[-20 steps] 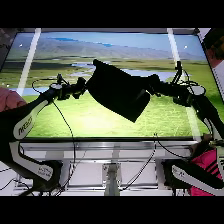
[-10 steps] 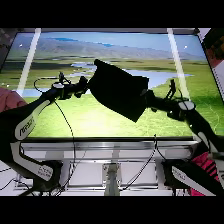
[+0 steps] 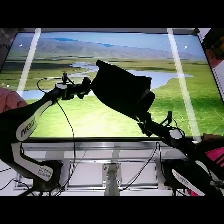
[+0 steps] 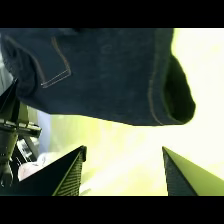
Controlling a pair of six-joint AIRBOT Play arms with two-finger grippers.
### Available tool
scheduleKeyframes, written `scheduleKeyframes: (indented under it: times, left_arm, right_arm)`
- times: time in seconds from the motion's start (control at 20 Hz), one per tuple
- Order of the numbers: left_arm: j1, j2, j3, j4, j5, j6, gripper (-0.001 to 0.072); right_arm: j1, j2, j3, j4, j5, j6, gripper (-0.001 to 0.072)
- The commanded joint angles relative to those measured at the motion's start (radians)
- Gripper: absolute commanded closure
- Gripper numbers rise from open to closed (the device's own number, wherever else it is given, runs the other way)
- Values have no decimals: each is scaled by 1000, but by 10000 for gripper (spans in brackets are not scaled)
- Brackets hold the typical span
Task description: Fold the clothes and pants, and hang the long-sleeved shirts on hangers.
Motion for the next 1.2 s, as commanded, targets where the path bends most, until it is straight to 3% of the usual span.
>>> scheduleKeyframes:
  times: [0.0,0.2,0.6,0.8,1.05,1.1,1.15]
  left_arm:
    - [-2,1,1,1,-1,1,618]
    - [-2,1,1,0,-1,34,618]
    - [-2,1,1,0,-1,34,618]
    - [-2,1,1,0,-1,34,618]
    - [-2,0,1,0,-1,33,617]
    - [-2,0,1,0,0,32,617]
    - [-2,0,1,0,0,32,617]
  right_arm:
    - [18,6,-17,15,-73,37,162]
    - [18,-8,-16,93,-130,38,162]
    - [19,-106,-15,151,-53,61,163]
    - [18,-156,-14,267,-98,62,167]
    - [18,-187,69,254,-169,55,175]
    - [18,-195,84,237,-184,55,206]
    - [18,-202,92,222,-185,54,341]
